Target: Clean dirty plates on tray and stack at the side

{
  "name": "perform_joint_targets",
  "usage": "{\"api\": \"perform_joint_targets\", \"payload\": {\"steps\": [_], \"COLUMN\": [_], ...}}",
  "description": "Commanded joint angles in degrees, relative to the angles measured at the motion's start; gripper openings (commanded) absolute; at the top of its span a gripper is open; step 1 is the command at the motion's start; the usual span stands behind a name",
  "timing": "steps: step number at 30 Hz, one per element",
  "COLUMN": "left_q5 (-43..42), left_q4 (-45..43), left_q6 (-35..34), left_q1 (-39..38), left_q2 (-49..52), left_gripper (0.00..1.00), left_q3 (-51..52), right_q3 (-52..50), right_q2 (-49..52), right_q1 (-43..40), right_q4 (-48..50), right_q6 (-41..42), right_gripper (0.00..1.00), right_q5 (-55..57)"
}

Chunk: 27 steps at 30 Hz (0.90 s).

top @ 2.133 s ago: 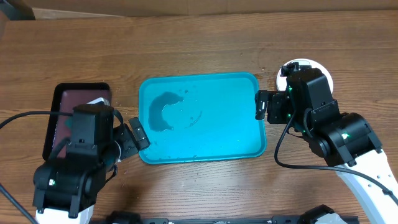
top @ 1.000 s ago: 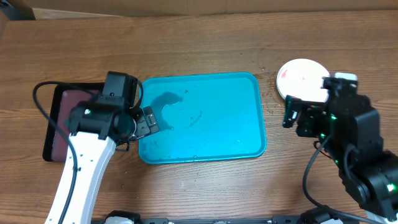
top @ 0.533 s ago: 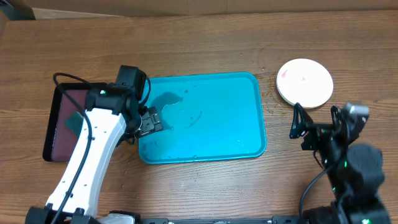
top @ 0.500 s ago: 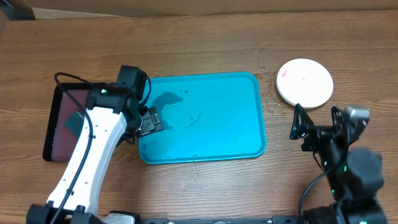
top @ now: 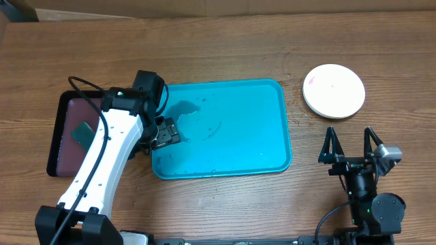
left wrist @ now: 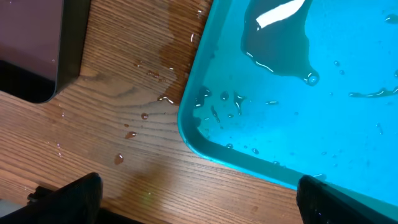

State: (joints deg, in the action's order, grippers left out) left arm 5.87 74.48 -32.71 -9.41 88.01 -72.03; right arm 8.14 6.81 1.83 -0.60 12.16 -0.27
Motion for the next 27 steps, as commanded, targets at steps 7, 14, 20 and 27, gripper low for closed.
{"api": "perform_joint_targets", "payload": {"steps": [7, 14, 20, 27], "left_q5": [0.7, 0.7, 0.7, 0.7], "left_q4": [0.0, 0.0, 0.0, 0.0], "left_q6": [-0.7, -0.7, -0.7, -0.7], "left_q1": [-0.3, -0.3, -0.3, -0.3], "left_q2": [0.2, 0.2, 0.2, 0.2], "left_gripper": [1.0, 1.0, 1.0, 1.0], "left_q3": [-0.1, -0.1, -0.1, -0.1], "right_q3": [-7.8, -7.7, -7.7, -7.7], "right_q2": [-6.7, -6.6, -6.6, -6.6], "right_q1": [-3.7, -5.7, -5.8, -5.7], "right_q4": [6.0, 1.2, -4.2, -4.2], "right_q6": [-0.2, -0.3, -0.5, -0.4], "right_gripper": [1.0, 1.0, 1.0, 1.0], "right_q5": [-2.0, -2.4, -1.8, -1.8]}}
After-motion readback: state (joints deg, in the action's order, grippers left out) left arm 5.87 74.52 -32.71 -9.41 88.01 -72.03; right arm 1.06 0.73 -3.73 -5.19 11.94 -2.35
